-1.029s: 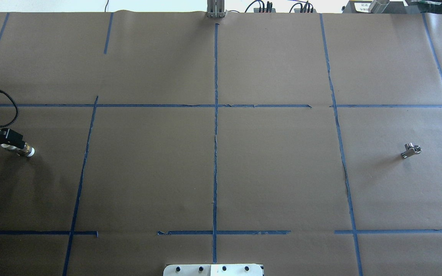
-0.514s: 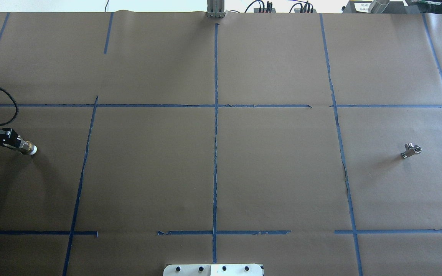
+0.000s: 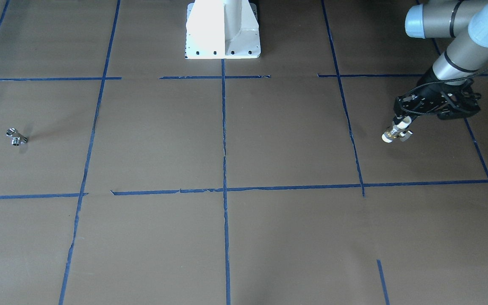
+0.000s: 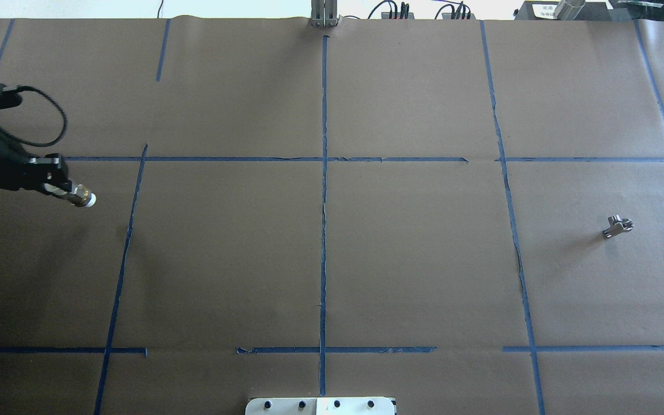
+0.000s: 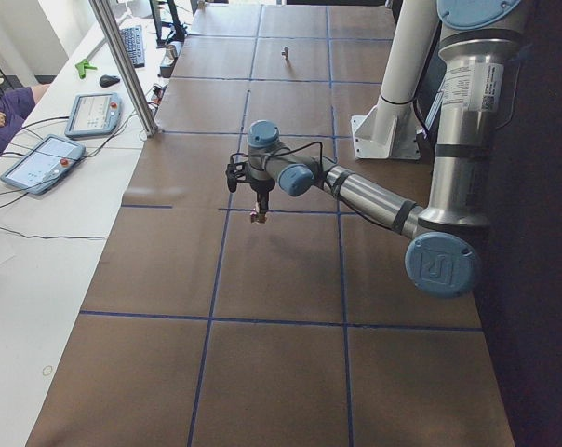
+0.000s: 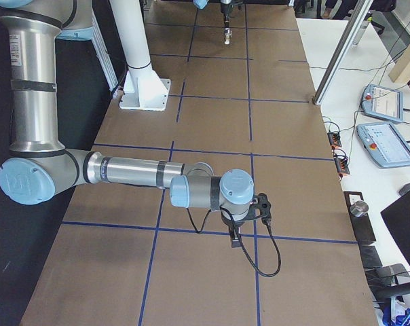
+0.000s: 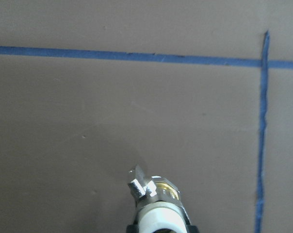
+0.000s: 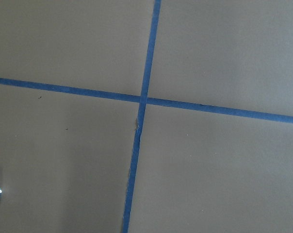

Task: Assemble PPR valve and pipe with both arms
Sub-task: 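Carry the white fitting with the left gripper to the table center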

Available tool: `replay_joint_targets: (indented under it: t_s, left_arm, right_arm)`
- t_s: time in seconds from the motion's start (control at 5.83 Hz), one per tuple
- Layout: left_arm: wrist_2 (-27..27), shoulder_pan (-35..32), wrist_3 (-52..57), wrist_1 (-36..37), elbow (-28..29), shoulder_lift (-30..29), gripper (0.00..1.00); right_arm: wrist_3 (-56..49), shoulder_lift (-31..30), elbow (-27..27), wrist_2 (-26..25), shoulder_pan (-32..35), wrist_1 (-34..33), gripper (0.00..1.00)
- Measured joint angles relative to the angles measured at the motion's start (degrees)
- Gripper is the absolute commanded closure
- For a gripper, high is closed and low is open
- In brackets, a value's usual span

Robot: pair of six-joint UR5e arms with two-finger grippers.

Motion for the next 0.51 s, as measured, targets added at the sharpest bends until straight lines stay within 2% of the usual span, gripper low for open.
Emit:
replay_joint_targets:
  t_s: [0.17, 0.51]
  left_arm:
    - [0.1, 3.1, -2.7, 7.6, -0.2, -7.8, 1.0]
    - [2.7, 13.0, -13.1, 14.6, 1.0, -20.2, 0.99]
  right_arm:
    - [0.0, 0.0, 0.0, 0.0, 0.0, 0.0, 0.0]
    - [0.0, -0.1, -0.1, 0.0, 0.0, 0.0, 0.0]
